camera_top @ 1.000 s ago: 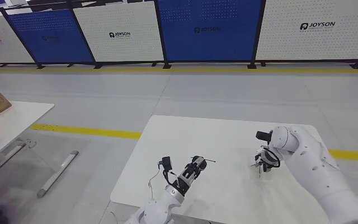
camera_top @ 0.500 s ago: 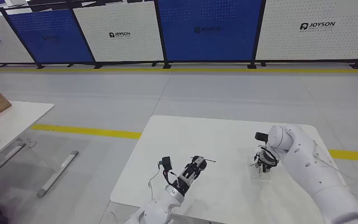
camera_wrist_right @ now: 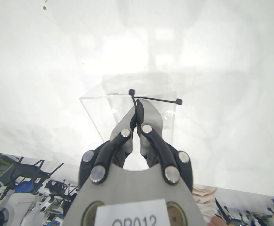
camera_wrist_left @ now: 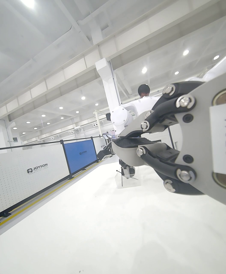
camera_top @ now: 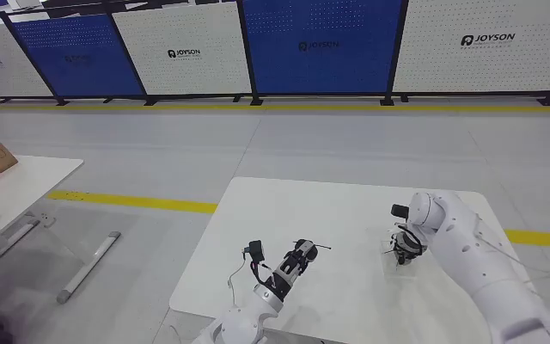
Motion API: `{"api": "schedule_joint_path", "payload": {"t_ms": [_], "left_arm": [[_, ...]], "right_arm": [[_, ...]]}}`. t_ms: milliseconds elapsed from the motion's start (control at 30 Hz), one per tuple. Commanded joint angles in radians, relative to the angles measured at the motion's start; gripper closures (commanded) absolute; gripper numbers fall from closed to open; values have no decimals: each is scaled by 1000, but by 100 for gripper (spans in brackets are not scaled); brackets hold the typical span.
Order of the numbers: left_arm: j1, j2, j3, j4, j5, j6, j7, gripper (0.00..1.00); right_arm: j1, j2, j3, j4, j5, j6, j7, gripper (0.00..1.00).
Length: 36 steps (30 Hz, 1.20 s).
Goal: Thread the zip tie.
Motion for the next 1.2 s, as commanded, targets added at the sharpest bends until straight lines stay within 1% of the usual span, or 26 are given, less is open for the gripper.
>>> {"api": "schedule_joint_path", "payload": {"t_ms": [0, 100, 200, 333, 433, 533, 667, 700, 767, 800, 900, 933, 1033, 1100, 1167], "left_arm": [[0, 0, 0, 0, 0, 0, 0, 100], [0, 0, 0, 0, 0, 0, 0, 100], [0, 0, 0, 0, 0, 0, 0, 100], [0, 0, 0, 0, 0, 0, 0, 100], [0, 0, 0, 0, 0, 0, 0, 100], [0, 0, 0, 0, 0, 0, 0, 100], [0, 0, 0, 0, 0, 0, 0, 100], [0, 0, 0, 0, 0, 0, 0, 100], [0, 0, 0, 0, 0, 0, 0, 100], [0, 0, 0, 0, 0, 0, 0, 100], [0, 0, 0, 0, 0, 0, 0, 100], [0, 0, 0, 0, 0, 0, 0, 100], [0, 0, 0, 0, 0, 0, 0, 100], [0, 0, 0, 0, 0, 0, 0, 100], [0, 0, 0, 0, 0, 0, 0, 100]], "right_arm": [[1, -2, 2, 2, -2, -2, -7, 100], [-4, 0, 7, -6, -5, -3, -14, 100], [-16, 8, 20, -34, -13, 1, -29, 100], [-47, 31, 55, -94, -30, 4, -52, 100], [-90, 58, 106, -164, -42, 4, -76, 100], [-153, 92, 175, -265, -71, 4, -89, 100], [-272, 140, 298, -450, -117, 4, -81, 100], [-315, 154, 338, -515, -136, 4, -73, 100], [-381, 172, 399, -612, -164, 4, -59, 100], [-425, 181, 439, -674, -181, 4, -51, 100], [-524, 195, 538, -805, -191, 4, -73, 100], [-570, 198, 583, -857, -186, 4, -99, 100], [-673, 200, 674, -969, -149, 4, -169, 100], [-710, 199, 700, -1007, -128, 4, -184, 100], [-719, 199, 708, -1015, -116, 4, -179, 100]]}}
